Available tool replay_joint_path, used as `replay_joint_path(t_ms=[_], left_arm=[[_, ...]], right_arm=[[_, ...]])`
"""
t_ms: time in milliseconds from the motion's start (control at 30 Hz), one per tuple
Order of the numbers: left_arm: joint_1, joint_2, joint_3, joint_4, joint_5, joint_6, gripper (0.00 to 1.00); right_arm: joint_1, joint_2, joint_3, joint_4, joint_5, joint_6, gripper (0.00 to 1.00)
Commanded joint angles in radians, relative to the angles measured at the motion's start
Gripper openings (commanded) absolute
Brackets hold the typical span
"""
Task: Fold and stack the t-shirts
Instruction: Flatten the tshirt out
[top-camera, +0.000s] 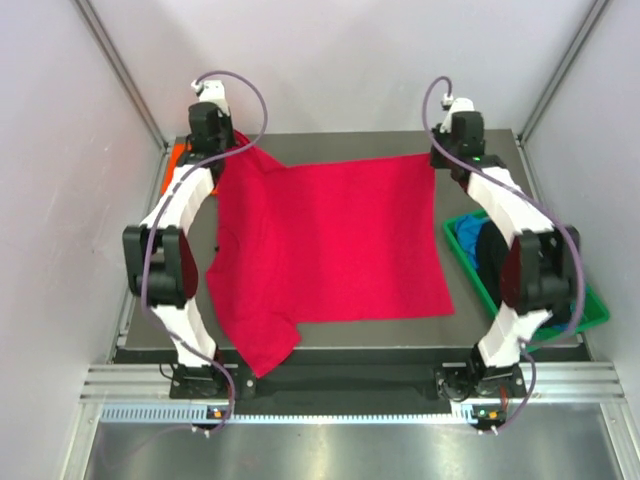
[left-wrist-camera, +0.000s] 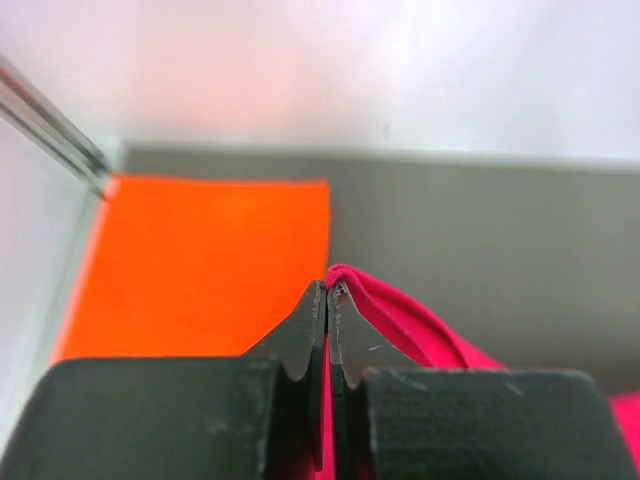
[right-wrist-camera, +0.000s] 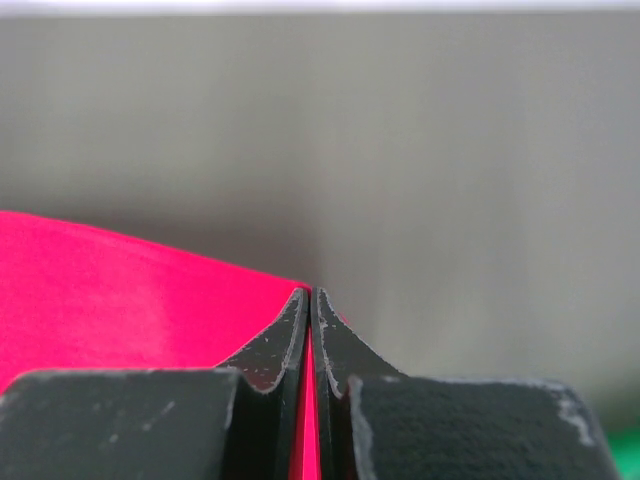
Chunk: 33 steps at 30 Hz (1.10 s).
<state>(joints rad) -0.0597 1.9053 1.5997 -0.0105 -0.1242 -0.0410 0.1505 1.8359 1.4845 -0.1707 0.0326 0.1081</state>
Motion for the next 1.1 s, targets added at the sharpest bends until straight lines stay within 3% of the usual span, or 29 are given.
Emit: replay_joint_path(t_ms=[0, 200, 433, 633, 833, 1067], left_arm=[[0.003, -0.249, 0.028, 0.09, -0.06, 0.026, 0.0], [0.003, -0.522, 0.019, 0.084, -0.042, -0.034, 0.0], [0.003, -0.817, -0.035, -0.034, -0.035, -0.094, 0.0], [0.003, -1.015, -0.001, -0.137, -0.025, -0.161, 0.0], [0.003, -1.037, 0.109, -0.207, 0.017, -0.163, 0.0], [0.003, -0.918, 0.086, -0.049, 0.12, -0.074, 0.0]], right_arm=[[0.003, -0.285, 0.031, -0.053, 0.004, 0.01, 0.0], [0.004, -0.588, 0.04, -0.197, -0.095, 0.054, 0.0], [0.004, -0.955, 0.062, -0.418, -0.122, 0.079, 0.0], [0.004, -1.148, 0.143, -0.576, -0.096, 0.11, 0.0], [0.004, -1.169, 0.282, -0.627, -0.105, 0.119, 0.0], [0.004, -0.982, 0.274, -0.494, 0.001, 0.044, 0.0]])
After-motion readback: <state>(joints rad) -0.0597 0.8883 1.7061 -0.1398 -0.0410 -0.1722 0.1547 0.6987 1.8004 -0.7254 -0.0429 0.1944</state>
